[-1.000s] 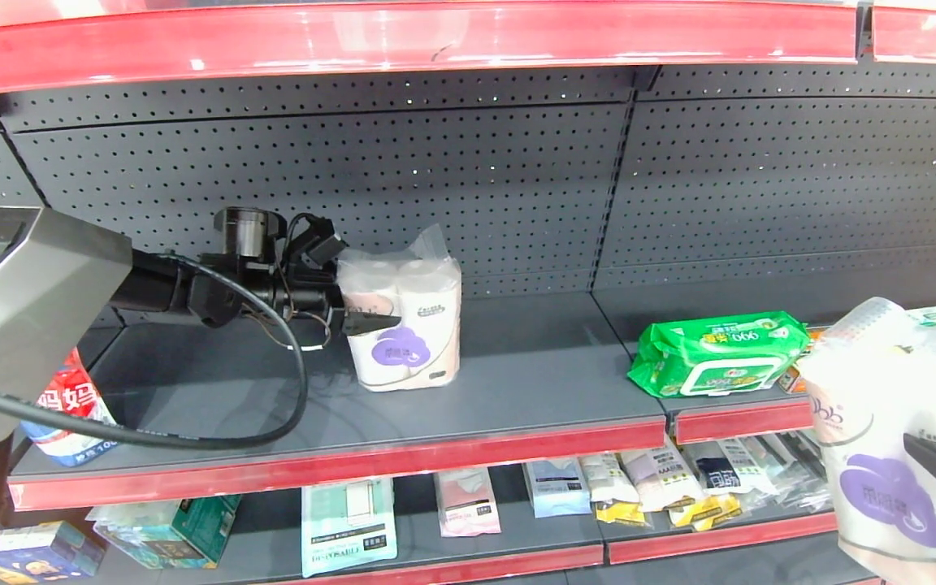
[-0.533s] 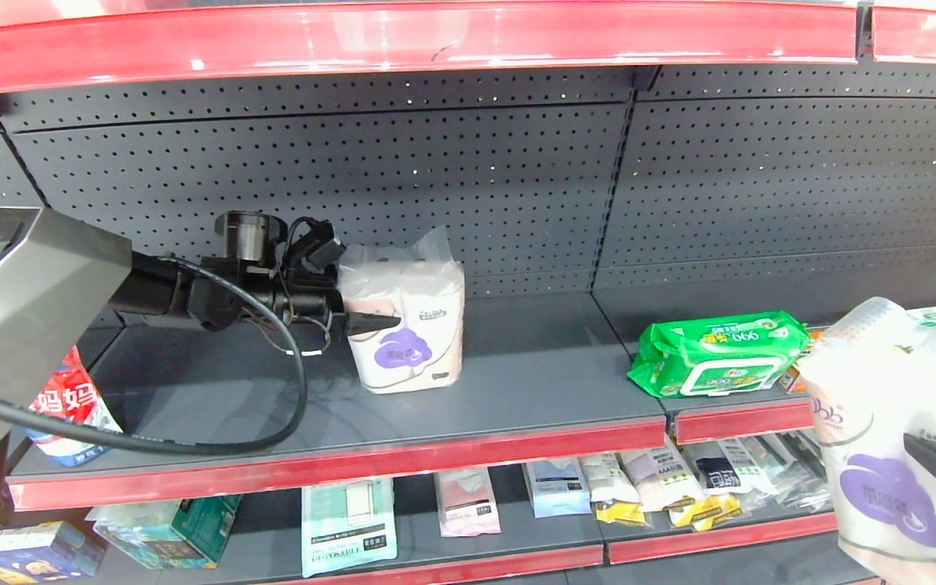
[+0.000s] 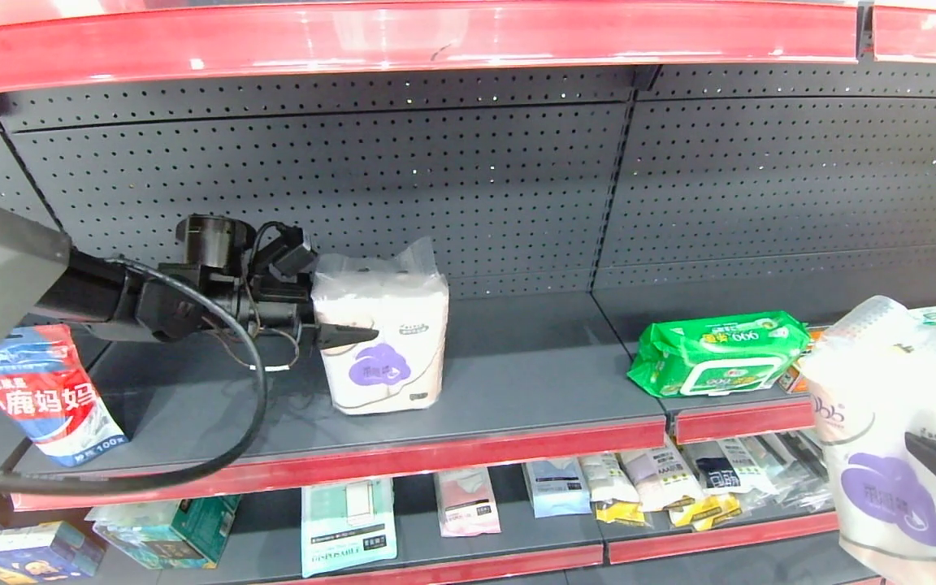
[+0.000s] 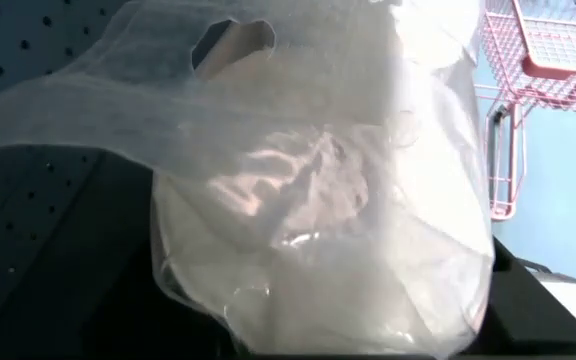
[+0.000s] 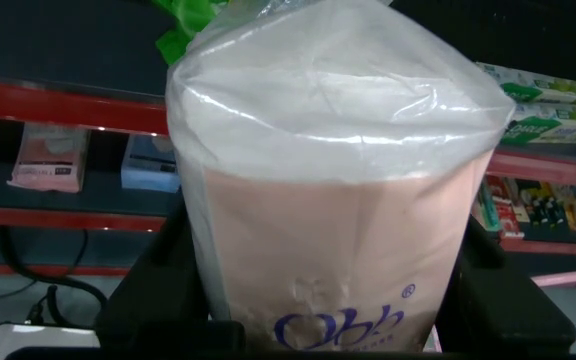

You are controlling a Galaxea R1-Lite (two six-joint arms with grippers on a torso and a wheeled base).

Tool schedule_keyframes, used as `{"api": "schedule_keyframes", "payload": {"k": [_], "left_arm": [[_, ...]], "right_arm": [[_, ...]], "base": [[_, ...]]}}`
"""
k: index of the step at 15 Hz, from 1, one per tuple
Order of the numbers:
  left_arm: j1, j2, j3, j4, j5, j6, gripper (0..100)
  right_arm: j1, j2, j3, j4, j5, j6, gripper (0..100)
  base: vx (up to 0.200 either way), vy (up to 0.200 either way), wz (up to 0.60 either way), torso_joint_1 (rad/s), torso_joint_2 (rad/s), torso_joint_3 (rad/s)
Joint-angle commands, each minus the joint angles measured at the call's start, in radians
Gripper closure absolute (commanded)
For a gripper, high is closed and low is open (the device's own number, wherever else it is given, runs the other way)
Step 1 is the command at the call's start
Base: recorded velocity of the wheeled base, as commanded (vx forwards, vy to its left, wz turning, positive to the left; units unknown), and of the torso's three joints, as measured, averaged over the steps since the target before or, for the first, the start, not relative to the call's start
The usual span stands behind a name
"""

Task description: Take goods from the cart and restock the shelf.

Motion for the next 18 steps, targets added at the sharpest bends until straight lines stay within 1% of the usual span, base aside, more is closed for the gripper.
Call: {"api": "schedule_keyframes", "payload": {"k": [1,2,3,4,6,7,8,9,11,14,16,18], "left_arm": [[0.004,-0.061,0.065,-0.002,-0.005,0.015,100],[0.006,-0.072,0.086,-0.008,-0.007,0.02,100],[0.01,-0.093,0.149,-0.045,-0.018,0.021,100],[0.021,-0.096,0.183,-0.08,-0.028,0.023,100],[0.047,-0.098,0.238,-0.129,-0.036,0.046,100],[0.053,-0.098,0.244,-0.132,-0.036,0.053,100],[0.061,-0.102,0.26,-0.132,-0.054,0.075,100],[0.07,-0.111,0.266,-0.131,-0.065,0.083,100],[0.073,-0.119,0.278,-0.132,-0.067,0.083,100],[0.073,-0.125,0.297,-0.132,-0.088,0.096,100],[0.073,-0.13,0.321,-0.132,-0.087,0.102,100],[0.076,-0.128,0.326,-0.132,-0.08,0.109,100]], "right_arm": [[0.0,0.002,-0.001,-0.001,-0.001,-0.006,100],[0.0,0.002,-0.001,-0.001,-0.001,-0.009,100],[0.0,0.003,-0.003,-0.001,-0.001,-0.009,100],[0.0,0.003,-0.001,-0.001,-0.001,-0.009,100],[0.0,0.0,0.004,-0.001,-0.001,-0.009,100],[0.0,0.002,0.002,-0.001,-0.001,-0.009,100],[0.002,0.003,0.002,-0.001,-0.001,-0.009,100],[0.002,0.006,-0.001,-0.001,-0.001,-0.009,100],[0.002,0.008,-0.003,-0.001,-0.001,-0.009,100],[0.002,0.008,-0.003,-0.001,-0.001,-0.009,100],[0.002,0.009,-0.007,-0.001,-0.001,-0.009,100],[0.002,0.008,-0.009,-0.001,-0.001,-0.009,100]], "base": [[0.0,0.0,0.0,0.0,0.0,0.0],[0.0,0.0,0.0,0.0,0.0,0.0],[0.0,0.0,0.0,0.0,0.0,0.0],[0.0,0.0,0.0,0.0,0.0,0.0],[0.0,0.0,0.0,0.0,0.0,0.0],[0.0,0.0,0.0,0.0,0.0,0.0],[0.0,0.0,0.0,0.0,0.0,0.0],[0.0,0.0,0.0,0.0,0.0,0.0],[0.0,0.0,0.0,0.0,0.0,0.0],[0.0,0.0,0.0,0.0,0.0,0.0],[0.0,0.0,0.0,0.0,0.0,0.0],[0.0,0.0,0.0,0.0,0.0,0.0]]}}
